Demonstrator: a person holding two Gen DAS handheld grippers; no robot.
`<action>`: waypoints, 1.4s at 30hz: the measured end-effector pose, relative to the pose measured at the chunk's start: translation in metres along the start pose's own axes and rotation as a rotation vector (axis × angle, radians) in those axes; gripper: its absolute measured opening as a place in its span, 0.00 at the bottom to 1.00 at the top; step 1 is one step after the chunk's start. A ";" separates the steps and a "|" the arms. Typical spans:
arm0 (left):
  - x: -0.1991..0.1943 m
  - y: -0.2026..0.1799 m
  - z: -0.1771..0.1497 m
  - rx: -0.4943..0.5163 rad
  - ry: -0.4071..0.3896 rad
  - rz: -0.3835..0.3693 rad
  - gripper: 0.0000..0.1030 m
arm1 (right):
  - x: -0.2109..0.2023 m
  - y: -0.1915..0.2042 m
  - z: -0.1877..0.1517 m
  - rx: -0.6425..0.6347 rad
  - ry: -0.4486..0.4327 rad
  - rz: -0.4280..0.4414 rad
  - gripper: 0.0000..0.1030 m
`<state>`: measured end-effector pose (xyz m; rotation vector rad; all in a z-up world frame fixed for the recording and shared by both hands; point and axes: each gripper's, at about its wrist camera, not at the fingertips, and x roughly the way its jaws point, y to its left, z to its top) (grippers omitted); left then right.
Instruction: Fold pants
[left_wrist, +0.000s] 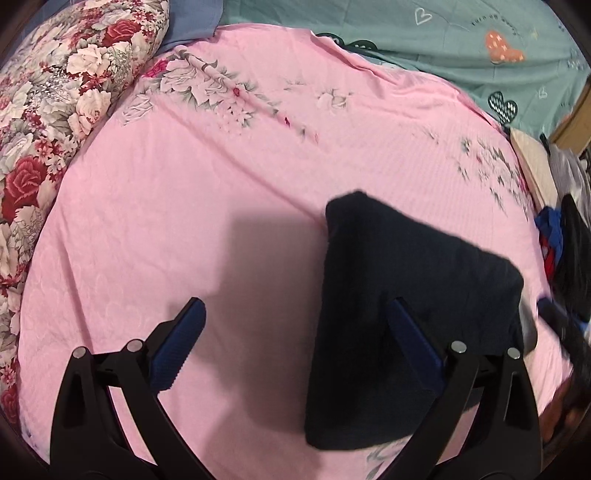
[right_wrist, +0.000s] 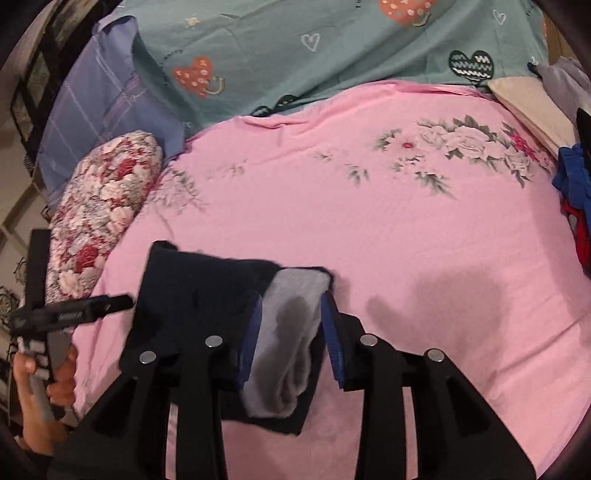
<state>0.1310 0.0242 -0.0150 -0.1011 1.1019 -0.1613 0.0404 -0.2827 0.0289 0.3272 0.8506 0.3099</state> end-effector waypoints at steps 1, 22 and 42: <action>0.005 -0.002 0.005 -0.002 0.002 -0.008 0.97 | -0.003 0.007 -0.004 -0.016 0.008 0.032 0.33; 0.047 0.013 0.040 -0.122 0.035 0.021 0.98 | 0.019 0.005 0.020 -0.022 -0.002 0.009 0.33; 0.015 0.013 -0.018 -0.087 0.114 -0.079 0.98 | 0.008 -0.027 -0.015 0.132 0.114 0.120 0.58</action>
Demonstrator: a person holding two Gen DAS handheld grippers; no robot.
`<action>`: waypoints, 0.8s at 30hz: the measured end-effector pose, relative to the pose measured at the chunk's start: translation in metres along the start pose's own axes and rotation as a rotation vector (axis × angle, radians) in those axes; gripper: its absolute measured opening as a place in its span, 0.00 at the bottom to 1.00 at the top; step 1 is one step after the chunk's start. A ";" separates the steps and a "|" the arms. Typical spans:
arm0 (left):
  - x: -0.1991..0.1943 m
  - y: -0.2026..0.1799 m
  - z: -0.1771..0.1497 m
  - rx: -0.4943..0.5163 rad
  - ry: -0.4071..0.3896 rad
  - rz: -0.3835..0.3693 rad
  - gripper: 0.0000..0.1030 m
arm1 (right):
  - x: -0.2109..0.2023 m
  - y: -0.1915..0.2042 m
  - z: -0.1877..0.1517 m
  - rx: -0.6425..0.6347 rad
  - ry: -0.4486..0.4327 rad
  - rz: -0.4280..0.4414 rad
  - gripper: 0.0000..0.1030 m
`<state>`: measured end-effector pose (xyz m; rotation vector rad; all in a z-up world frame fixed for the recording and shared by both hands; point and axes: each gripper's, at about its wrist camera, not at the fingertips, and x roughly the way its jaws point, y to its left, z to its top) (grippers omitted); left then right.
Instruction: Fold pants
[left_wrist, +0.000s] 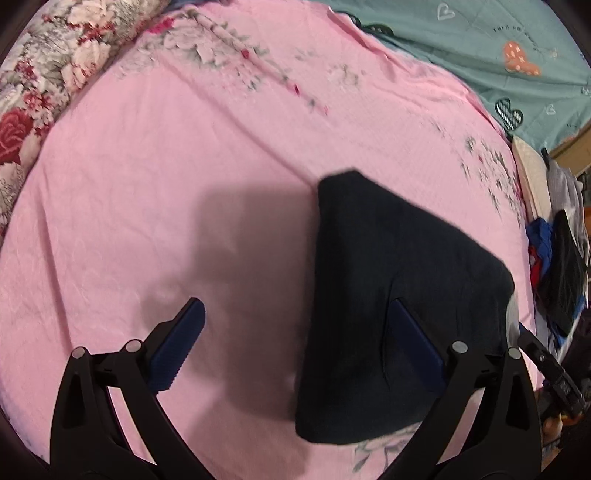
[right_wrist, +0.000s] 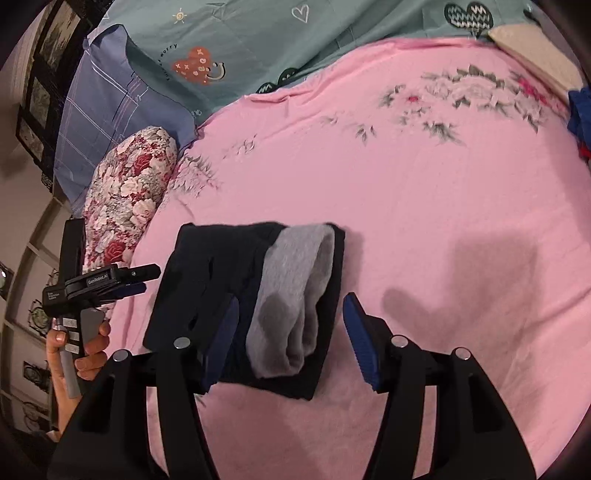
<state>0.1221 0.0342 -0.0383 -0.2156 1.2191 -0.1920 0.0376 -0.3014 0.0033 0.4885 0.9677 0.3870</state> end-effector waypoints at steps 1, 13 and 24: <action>0.003 0.000 -0.003 0.002 0.018 -0.010 0.98 | 0.002 -0.003 -0.002 0.016 0.016 0.010 0.58; 0.021 -0.012 -0.015 0.024 0.050 0.005 0.98 | 0.027 -0.011 -0.005 0.113 0.069 0.085 0.63; 0.006 -0.012 -0.012 0.035 0.041 -0.044 0.98 | 0.006 -0.011 0.002 0.112 0.022 0.097 0.67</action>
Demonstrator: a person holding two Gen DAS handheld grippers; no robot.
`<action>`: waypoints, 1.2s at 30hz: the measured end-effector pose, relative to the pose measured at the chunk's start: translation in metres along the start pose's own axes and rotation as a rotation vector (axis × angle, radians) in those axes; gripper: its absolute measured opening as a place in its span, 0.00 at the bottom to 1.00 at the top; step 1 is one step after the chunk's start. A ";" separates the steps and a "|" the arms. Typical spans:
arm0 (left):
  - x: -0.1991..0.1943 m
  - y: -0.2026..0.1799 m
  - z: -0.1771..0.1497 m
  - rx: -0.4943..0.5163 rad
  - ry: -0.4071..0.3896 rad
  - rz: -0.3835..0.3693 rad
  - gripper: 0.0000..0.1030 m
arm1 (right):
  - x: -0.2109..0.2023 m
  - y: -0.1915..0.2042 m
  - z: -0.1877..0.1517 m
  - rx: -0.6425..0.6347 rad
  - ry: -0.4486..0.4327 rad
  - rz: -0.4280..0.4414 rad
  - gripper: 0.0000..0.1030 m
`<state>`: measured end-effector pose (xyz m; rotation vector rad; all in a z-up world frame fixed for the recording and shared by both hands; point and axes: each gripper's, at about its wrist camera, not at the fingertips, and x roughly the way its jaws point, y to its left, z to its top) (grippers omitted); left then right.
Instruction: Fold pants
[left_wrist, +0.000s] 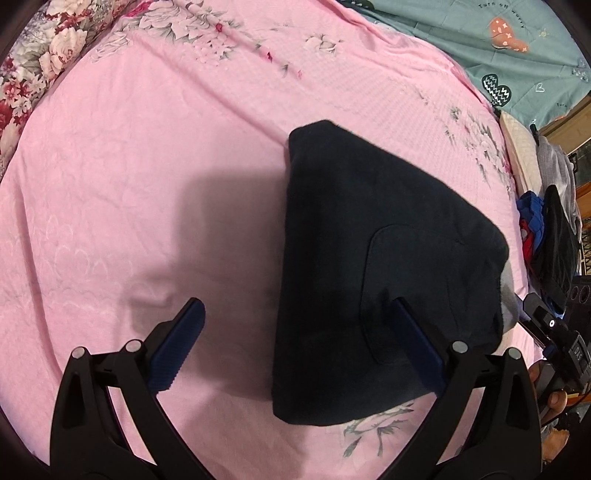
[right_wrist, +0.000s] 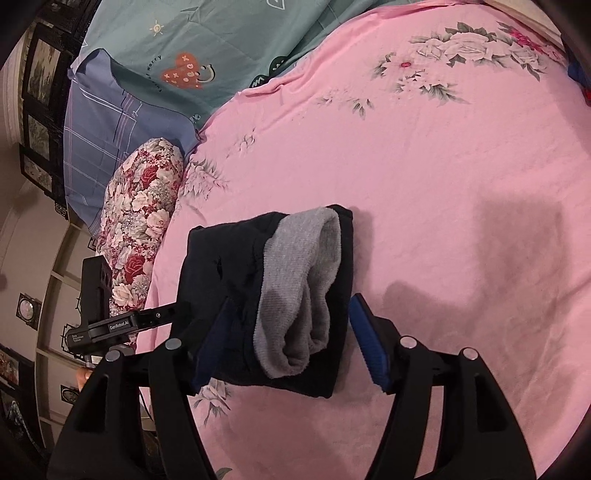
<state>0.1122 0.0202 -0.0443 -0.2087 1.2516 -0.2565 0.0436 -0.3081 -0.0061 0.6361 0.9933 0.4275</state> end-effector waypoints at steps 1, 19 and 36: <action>-0.002 -0.002 0.000 0.005 -0.004 -0.010 0.98 | -0.001 0.002 0.000 -0.006 -0.001 0.012 0.70; 0.037 -0.036 0.013 0.104 0.136 -0.133 0.89 | 0.049 0.005 0.004 -0.029 0.126 0.015 0.75; 0.015 -0.066 0.010 0.252 -0.041 0.005 0.34 | 0.055 0.010 0.002 -0.054 0.119 -0.022 0.41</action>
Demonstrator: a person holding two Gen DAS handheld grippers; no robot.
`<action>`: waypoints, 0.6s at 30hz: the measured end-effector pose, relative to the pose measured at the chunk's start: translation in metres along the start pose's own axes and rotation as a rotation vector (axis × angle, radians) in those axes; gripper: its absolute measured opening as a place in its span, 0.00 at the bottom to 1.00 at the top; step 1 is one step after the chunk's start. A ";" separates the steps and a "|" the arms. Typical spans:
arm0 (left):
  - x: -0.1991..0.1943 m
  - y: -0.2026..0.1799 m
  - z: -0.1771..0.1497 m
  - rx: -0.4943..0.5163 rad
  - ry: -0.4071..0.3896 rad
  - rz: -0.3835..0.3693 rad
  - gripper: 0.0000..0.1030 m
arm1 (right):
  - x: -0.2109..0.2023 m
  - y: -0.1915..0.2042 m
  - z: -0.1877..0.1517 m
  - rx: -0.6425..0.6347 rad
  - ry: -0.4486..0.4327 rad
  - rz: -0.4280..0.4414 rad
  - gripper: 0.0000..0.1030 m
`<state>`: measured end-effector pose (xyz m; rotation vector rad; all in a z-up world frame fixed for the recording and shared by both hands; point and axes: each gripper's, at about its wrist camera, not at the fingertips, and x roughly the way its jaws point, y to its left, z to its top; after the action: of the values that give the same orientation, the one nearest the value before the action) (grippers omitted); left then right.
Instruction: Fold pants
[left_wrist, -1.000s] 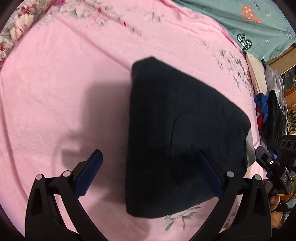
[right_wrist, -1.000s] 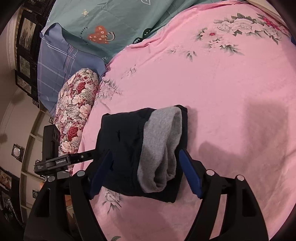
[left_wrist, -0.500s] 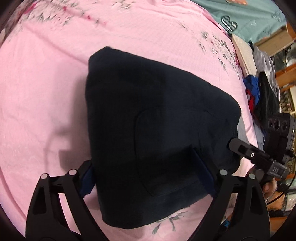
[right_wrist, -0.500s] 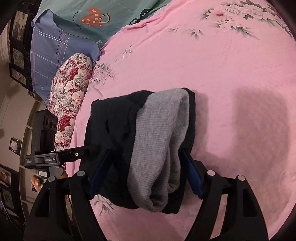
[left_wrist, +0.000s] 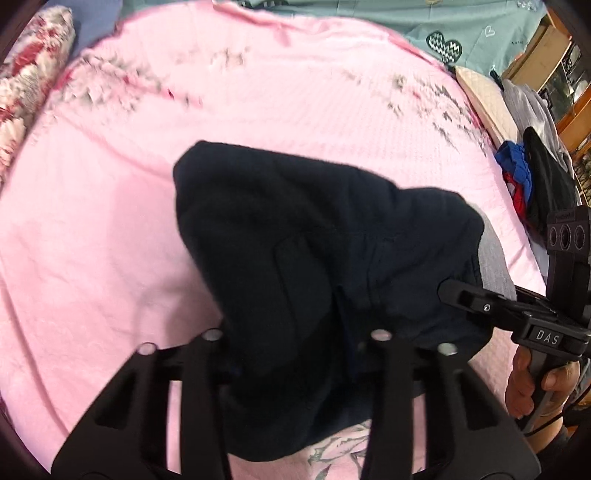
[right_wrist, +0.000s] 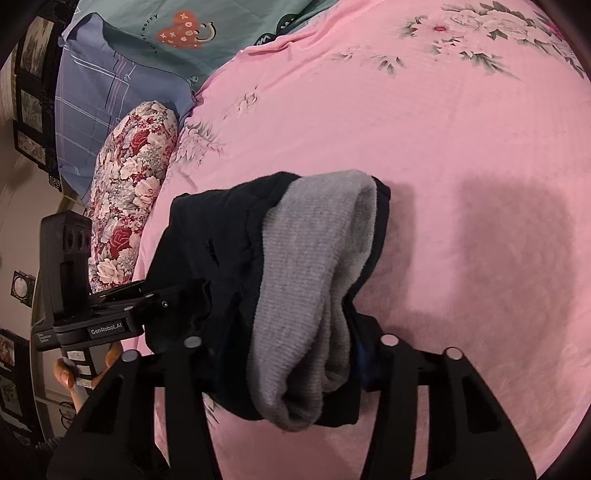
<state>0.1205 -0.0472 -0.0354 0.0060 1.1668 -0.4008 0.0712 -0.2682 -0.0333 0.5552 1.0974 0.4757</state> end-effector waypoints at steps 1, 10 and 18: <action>-0.006 -0.001 0.000 0.002 -0.020 0.004 0.33 | -0.002 0.002 0.001 -0.003 -0.002 0.002 0.39; -0.083 -0.008 0.036 0.015 -0.314 0.094 0.32 | -0.044 0.067 0.042 -0.214 -0.162 0.013 0.35; -0.082 0.038 0.125 -0.072 -0.486 0.211 0.33 | -0.018 0.122 0.141 -0.431 -0.380 -0.038 0.35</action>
<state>0.2169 -0.0134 0.0805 -0.0294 0.6906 -0.1580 0.1836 -0.2113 0.1057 0.2290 0.6151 0.5293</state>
